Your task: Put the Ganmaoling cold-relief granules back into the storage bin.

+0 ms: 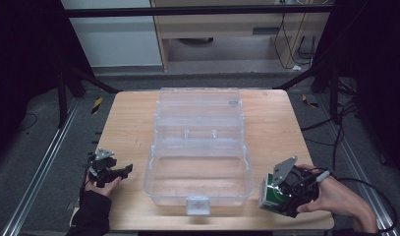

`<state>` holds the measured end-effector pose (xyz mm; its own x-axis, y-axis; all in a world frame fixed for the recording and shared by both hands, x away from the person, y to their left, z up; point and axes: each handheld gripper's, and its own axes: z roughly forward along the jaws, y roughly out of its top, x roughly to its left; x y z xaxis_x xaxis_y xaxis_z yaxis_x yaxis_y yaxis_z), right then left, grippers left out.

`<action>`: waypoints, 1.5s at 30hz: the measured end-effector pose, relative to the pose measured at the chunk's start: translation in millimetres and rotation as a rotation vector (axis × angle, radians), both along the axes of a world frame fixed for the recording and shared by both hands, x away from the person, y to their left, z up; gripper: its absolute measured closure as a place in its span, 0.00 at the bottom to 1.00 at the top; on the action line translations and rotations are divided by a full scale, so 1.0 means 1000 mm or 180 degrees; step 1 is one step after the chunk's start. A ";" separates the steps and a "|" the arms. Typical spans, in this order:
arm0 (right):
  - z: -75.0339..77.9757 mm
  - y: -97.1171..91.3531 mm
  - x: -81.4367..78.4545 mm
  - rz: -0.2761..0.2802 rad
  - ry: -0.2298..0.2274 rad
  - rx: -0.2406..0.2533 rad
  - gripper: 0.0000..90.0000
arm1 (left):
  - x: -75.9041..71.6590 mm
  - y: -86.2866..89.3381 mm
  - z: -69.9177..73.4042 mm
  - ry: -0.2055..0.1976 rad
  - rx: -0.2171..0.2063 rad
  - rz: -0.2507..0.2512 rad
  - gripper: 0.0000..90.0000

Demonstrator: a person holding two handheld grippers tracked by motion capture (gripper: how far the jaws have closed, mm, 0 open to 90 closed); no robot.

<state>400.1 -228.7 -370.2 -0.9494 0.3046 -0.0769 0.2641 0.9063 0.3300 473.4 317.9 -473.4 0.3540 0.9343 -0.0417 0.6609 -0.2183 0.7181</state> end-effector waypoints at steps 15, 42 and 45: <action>0.026 0.006 0.000 0.0033 -0.0055 0.0026 0.18 | 0.000 0.000 0.000 0.0006 -0.0003 -0.0004 0.30; 0.070 0.050 0.017 0.0230 -0.0191 0.0067 0.18 | 0.001 0.001 -0.001 0.0015 -0.0010 0.0002 0.30; 0.071 0.056 0.020 0.0255 -0.0184 0.0078 0.18 | 0.001 0.001 0.000 0.0016 -0.0010 0.0000 0.30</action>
